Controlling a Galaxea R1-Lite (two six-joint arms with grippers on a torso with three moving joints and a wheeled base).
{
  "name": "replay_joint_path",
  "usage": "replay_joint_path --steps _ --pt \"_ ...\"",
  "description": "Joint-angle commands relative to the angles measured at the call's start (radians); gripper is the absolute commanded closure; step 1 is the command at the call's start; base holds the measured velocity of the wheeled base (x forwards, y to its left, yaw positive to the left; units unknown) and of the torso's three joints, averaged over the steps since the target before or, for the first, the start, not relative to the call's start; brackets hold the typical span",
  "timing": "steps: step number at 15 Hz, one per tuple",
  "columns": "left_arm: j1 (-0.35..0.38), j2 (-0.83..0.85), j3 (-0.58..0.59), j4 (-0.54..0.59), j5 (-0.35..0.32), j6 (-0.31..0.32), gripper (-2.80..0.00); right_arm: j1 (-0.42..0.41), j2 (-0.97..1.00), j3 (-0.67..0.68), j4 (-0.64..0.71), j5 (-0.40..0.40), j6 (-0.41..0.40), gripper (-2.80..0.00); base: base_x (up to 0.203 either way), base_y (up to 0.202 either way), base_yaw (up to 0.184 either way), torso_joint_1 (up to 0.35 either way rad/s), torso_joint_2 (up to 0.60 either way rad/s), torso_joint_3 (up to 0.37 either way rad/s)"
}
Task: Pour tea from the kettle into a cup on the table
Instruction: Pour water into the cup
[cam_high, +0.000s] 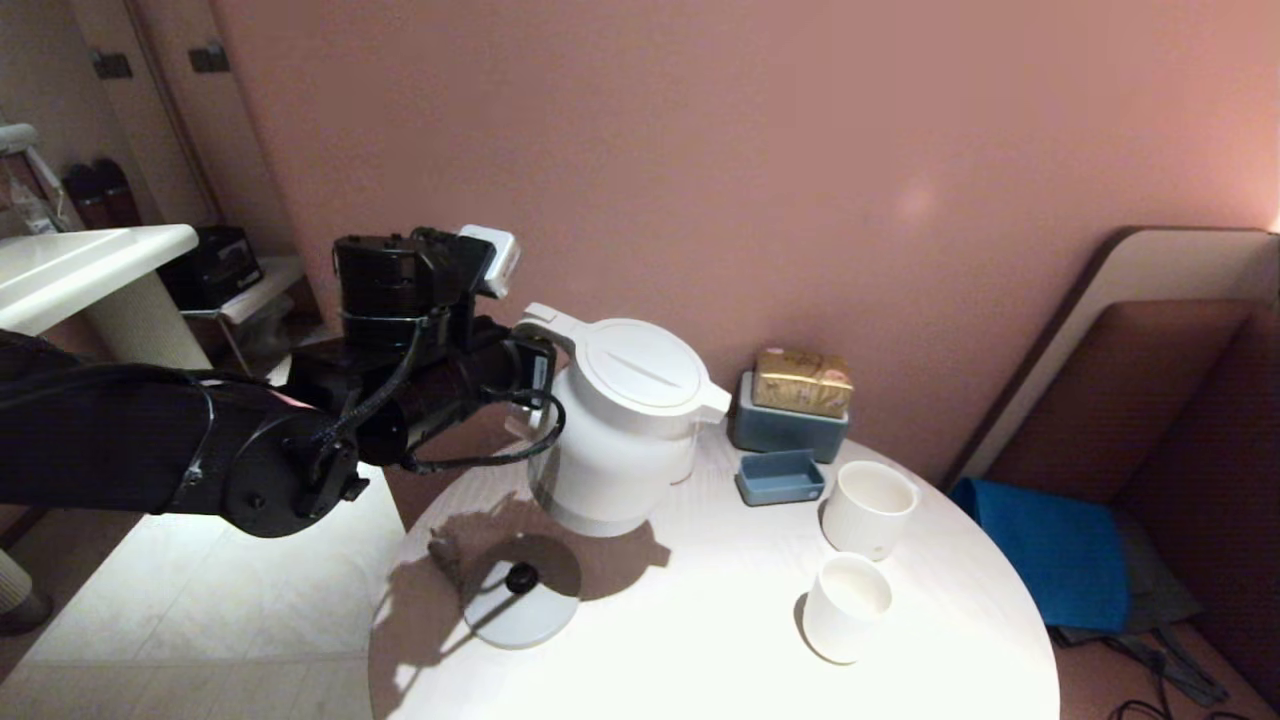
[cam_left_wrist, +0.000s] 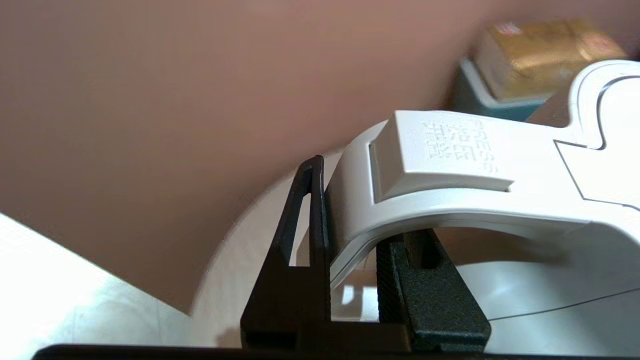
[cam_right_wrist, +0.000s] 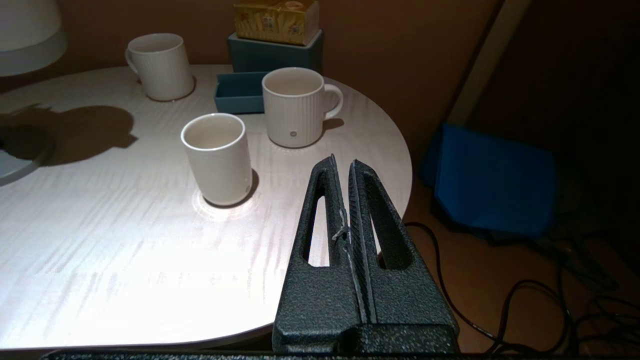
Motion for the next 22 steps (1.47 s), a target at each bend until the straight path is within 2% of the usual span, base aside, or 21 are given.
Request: replay_joint_path --steps 1,8,10,15,22 --pt "-0.037 0.022 -0.027 0.007 0.008 0.000 0.00 0.000 0.001 0.000 0.000 0.000 0.000 0.00 0.000 0.000 0.000 0.000 0.00 0.000" --pt "-0.134 0.106 -0.060 0.002 0.046 -0.008 0.00 0.000 0.001 0.000 0.000 0.000 0.000 0.00 0.000 0.000 0.000 0.000 0.00 0.000" --pt "-0.154 0.124 -0.068 0.002 0.052 -0.027 0.00 0.000 0.001 0.000 0.000 0.000 0.000 0.00 0.000 0.000 0.000 0.000 0.00 0.000" --pt "-0.186 0.186 -0.097 -0.014 0.053 -0.077 0.00 0.000 0.001 0.000 0.000 0.000 0.000 0.00 0.000 0.000 0.000 0.000 0.00 0.000" --pt "-0.198 0.258 -0.130 -0.013 0.062 -0.081 0.00 0.000 0.001 0.000 0.000 0.000 0.000 0.00 0.000 0.000 0.000 0.000 0.00 0.000"
